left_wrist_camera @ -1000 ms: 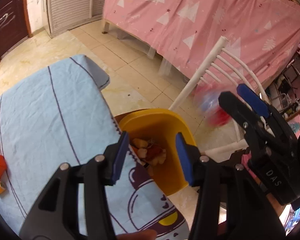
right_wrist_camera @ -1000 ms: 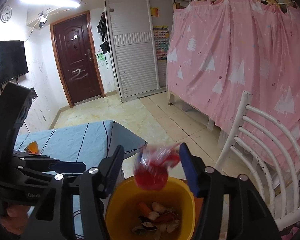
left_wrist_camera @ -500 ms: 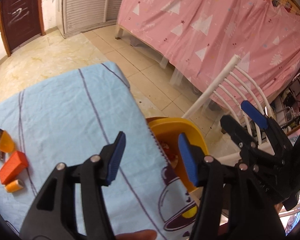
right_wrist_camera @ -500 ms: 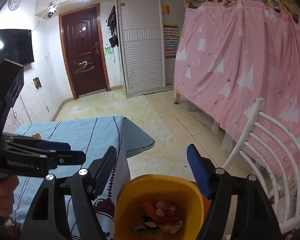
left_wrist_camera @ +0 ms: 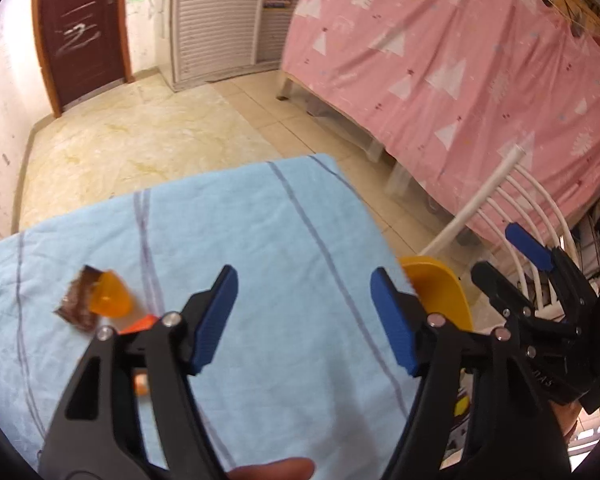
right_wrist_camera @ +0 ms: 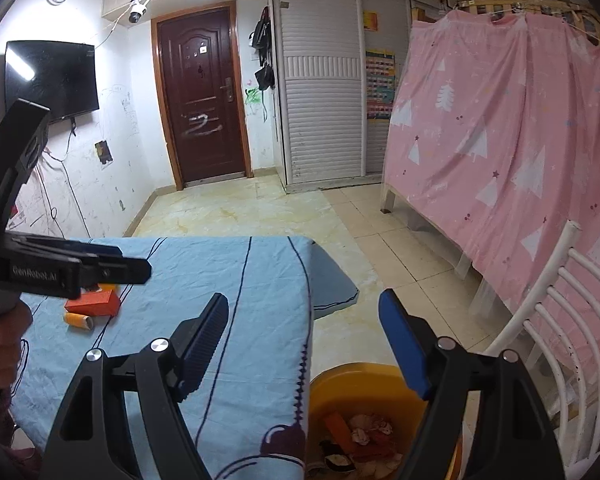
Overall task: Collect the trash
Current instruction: 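Move both tools back over the wrapper, cup and orange box, then grasp the brown chocolate wrapper with the left tool while the right tool grasps the yellow cup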
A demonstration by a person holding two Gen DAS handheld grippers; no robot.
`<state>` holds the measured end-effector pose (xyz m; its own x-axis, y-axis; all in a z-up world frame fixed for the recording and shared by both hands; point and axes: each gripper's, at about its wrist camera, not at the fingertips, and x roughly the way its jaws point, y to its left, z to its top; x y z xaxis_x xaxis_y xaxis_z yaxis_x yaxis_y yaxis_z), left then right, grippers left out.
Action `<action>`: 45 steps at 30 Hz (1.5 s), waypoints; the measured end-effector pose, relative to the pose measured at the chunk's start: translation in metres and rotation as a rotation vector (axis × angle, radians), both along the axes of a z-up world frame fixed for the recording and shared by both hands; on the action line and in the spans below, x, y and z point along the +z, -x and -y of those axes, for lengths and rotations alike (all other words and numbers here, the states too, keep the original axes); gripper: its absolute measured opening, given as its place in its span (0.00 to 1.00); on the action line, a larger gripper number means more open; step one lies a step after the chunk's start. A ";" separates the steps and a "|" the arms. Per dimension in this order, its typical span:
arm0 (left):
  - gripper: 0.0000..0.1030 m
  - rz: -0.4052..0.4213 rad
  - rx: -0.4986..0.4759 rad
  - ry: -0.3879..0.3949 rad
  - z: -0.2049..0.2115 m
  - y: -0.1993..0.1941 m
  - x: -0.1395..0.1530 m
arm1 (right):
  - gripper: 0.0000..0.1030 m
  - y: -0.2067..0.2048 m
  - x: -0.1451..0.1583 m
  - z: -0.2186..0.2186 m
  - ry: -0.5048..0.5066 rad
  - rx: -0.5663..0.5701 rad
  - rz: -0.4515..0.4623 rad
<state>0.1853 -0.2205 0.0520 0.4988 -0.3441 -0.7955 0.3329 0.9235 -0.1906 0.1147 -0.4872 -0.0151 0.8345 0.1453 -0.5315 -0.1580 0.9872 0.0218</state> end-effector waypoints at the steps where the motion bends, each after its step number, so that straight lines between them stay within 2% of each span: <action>1: 0.64 0.003 0.005 -0.001 -0.004 0.000 0.001 | 0.69 -0.002 0.000 -0.004 0.001 0.004 -0.004; 11: 0.65 0.026 0.101 -0.010 -0.070 -0.008 0.009 | 0.69 -0.020 0.000 -0.057 0.024 0.096 -0.026; 23: 0.65 -0.007 0.207 -0.009 -0.139 -0.018 -0.002 | 0.69 -0.050 -0.009 -0.135 0.083 0.211 -0.081; 27: 0.66 -0.024 0.215 -0.015 -0.154 -0.019 -0.010 | 0.69 -0.056 -0.013 -0.154 0.102 0.236 -0.098; 29: 0.70 -0.030 0.218 -0.018 -0.161 -0.019 -0.014 | 0.69 -0.059 -0.013 -0.159 0.104 0.247 -0.102; 35: 0.70 -0.077 0.222 -0.026 -0.178 -0.025 -0.033 | 0.69 -0.066 -0.016 -0.189 0.115 0.291 -0.123; 45: 0.70 -0.131 0.144 -0.047 -0.176 -0.041 -0.060 | 0.69 -0.077 -0.027 -0.221 0.154 0.351 -0.166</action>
